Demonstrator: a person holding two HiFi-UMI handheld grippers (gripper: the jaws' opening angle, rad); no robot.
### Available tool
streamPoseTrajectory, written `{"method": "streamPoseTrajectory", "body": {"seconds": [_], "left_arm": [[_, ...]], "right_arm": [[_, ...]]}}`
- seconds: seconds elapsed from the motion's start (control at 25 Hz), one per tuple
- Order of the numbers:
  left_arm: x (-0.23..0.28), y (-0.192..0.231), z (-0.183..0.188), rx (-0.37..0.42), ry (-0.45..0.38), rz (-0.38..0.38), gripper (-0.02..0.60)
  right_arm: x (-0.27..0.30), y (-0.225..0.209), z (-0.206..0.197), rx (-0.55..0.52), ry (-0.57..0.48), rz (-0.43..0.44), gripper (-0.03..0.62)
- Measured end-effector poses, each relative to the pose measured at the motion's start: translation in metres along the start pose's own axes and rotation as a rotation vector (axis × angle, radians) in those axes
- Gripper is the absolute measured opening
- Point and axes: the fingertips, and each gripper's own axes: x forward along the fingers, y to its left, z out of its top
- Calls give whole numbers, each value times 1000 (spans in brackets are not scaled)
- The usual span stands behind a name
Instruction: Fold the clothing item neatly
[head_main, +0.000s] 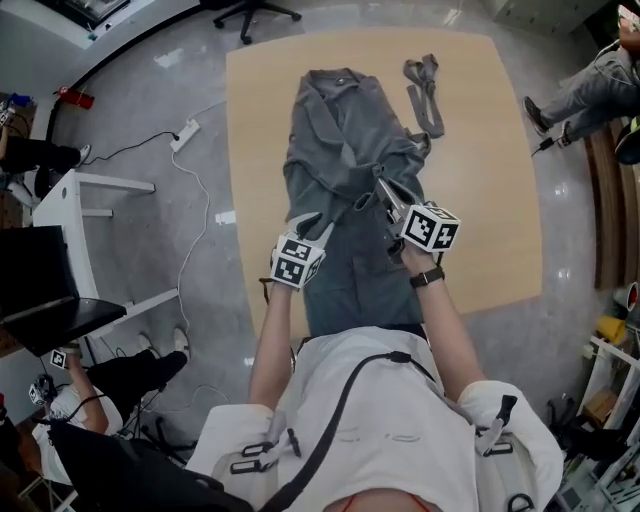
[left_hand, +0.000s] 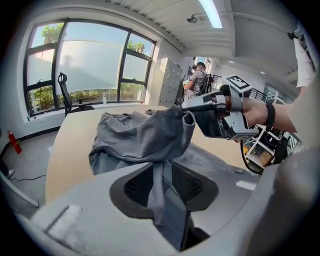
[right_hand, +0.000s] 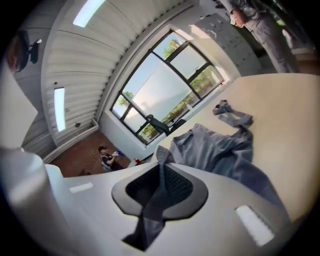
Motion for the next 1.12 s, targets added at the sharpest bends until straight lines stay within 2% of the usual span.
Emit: {"method": "streamPoseTrajectory", "body": {"seconds": [0.08,0.16,0.24,0.32,0.44,0.56,0.68,0.84,0.88,0.96,1.12], "left_arm": [[9,-2,5,1,-2,-5,121],[19,-7,9,13,4,-15,121],[28,-14,11,27,15,-31,121],[36,-23,12,46,27,-50,121],[56,-54,16,130,40,-121,125],[81,-106,19,240,52,-220,202],[87,-124,19,268,65,-216,202],[85,-115,20,275,86,-184,198],[82,-110,23,277,78,-163,164],[76,-99,29,268,53,-107,19],[63,-92,42,251,15,-63,14]], "right_arm": [[-22,-45,-9,26,2,-148,28],[-43,-90,-29,59,54,-284,29],[-58,-116,-48,63,103,-359,37],[-65,-125,-60,52,126,-381,35],[-61,-118,-64,67,116,-326,31],[-62,-99,-59,107,80,-239,25],[-60,-62,-55,124,62,-142,23],[-46,-25,-37,97,49,-49,23],[-44,-20,-34,94,45,-40,22],[-42,-15,-30,87,45,-29,21],[-45,-10,-22,65,34,-20,21]]}}
